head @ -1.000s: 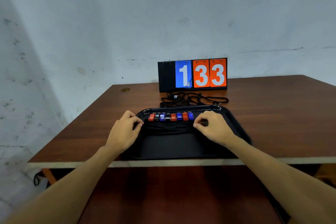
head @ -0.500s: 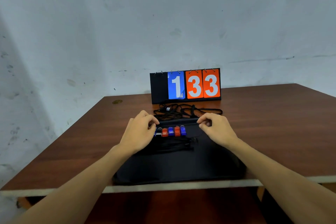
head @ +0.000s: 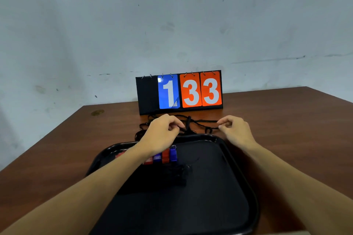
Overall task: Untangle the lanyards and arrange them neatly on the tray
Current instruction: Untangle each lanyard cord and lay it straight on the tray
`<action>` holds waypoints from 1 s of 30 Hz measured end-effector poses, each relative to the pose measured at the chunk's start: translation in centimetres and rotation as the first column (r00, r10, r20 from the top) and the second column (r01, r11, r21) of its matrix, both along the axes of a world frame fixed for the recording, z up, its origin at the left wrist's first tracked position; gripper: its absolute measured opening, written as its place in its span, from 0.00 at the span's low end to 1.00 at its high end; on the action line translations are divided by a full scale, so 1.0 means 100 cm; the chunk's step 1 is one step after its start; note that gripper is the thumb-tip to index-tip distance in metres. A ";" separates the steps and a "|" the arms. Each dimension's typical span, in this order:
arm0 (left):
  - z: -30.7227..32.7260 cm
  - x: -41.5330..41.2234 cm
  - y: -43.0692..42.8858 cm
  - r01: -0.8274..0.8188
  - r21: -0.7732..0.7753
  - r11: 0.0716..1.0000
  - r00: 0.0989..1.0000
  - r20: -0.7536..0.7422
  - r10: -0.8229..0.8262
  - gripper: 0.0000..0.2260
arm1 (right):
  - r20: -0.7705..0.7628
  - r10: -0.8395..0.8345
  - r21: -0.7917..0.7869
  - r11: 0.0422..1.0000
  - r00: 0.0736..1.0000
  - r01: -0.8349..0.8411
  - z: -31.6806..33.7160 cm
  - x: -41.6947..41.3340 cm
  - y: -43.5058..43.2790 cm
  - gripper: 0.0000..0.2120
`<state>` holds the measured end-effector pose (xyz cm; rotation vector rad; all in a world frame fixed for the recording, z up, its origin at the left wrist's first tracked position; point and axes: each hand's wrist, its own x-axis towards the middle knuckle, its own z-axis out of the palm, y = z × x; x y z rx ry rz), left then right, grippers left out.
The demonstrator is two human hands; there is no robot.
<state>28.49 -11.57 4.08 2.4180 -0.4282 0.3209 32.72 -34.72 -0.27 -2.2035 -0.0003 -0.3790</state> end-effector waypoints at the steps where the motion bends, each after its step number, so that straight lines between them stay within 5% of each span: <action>1: 0.001 0.007 -0.003 0.004 0.003 1.000 1.000 -0.007 -0.004 0.09 | 0.000 0.021 -0.011 1.000 1.000 -0.021 -0.001 0.006 0.002 0.06; 6: -0.001 0.039 -0.005 -0.039 0.025 0.999 0.998 -0.053 0.040 0.09 | -0.018 0.191 -0.075 0.979 0.981 -0.192 0.000 0.035 0.021 0.04; 12: -0.006 0.054 0.001 -0.063 0.051 0.997 0.996 -0.059 0.066 0.08 | -0.174 0.366 -0.202 0.895 0.914 -0.397 0.009 0.049 0.052 0.15; 18: -0.003 0.049 0.008 -0.072 0.065 0.995 0.996 -0.046 0.075 0.09 | -0.248 0.382 -0.248 0.863 0.890 -0.439 0.011 0.053 0.070 0.04; 30: 0.023 0.021 0.022 -0.145 0.054 0.988 0.988 0.065 0.141 0.10 | 0.195 0.264 -0.055 0.965 0.945 -0.258 0.067 0.033 0.078 0.05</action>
